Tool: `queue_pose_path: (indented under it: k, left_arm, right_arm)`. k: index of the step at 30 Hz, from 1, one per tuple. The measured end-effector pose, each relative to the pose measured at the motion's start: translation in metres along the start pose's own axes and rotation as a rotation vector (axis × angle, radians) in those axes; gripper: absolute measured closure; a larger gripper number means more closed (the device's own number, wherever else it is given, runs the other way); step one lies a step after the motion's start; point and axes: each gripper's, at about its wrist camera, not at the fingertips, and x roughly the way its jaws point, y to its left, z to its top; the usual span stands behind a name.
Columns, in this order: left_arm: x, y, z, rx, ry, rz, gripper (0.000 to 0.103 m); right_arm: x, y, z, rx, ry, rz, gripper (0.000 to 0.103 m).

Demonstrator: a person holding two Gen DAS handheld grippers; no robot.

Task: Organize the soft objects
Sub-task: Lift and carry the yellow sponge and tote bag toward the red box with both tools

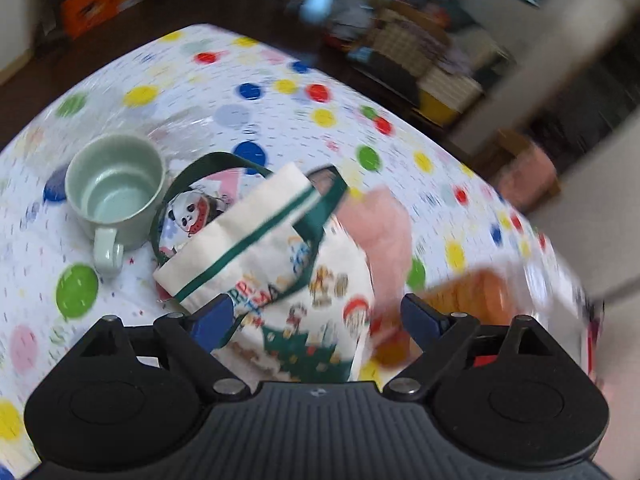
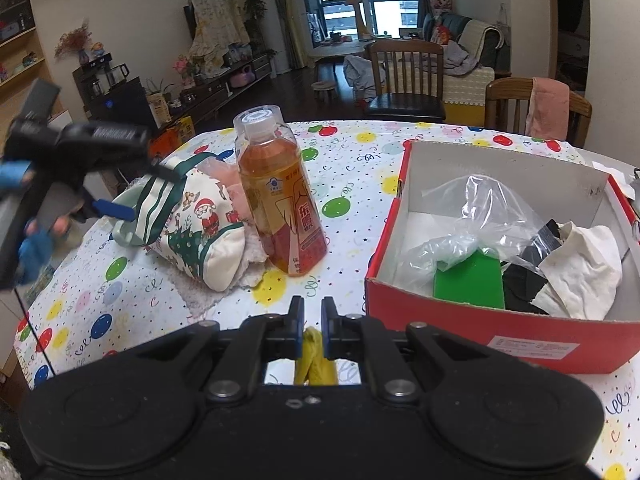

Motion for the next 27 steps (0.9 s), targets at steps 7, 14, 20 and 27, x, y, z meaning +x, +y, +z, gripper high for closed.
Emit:
queue_pose_path:
  k: [7, 14, 20, 27]
  left_arm:
    - [0.025, -0.034, -0.009, -0.001, -0.021, 0.133, 0.004]
    - [0.055, -0.033, -0.012, -0.047, 0.030, 0.221, 0.004]
    - [0.075, -0.018, -0.015, -0.068, 0.063, 0.216, 0.007]
    - [0.073, 0.002, -0.018, -0.146, 0.069, 0.157, 0.075]
  right_arm:
    - [0.001, -0.012, 0.000, -0.006, 0.001, 0.023, 0.096]
    - [0.000, -0.021, -0.001, -0.009, 0.009, 0.037, 0.096]
    - [-0.003, -0.030, -0.002, 0.002, 0.010, 0.031, 0.096]
    - [-0.004, -0.032, -0.003, 0.000, 0.018, 0.029, 0.096]
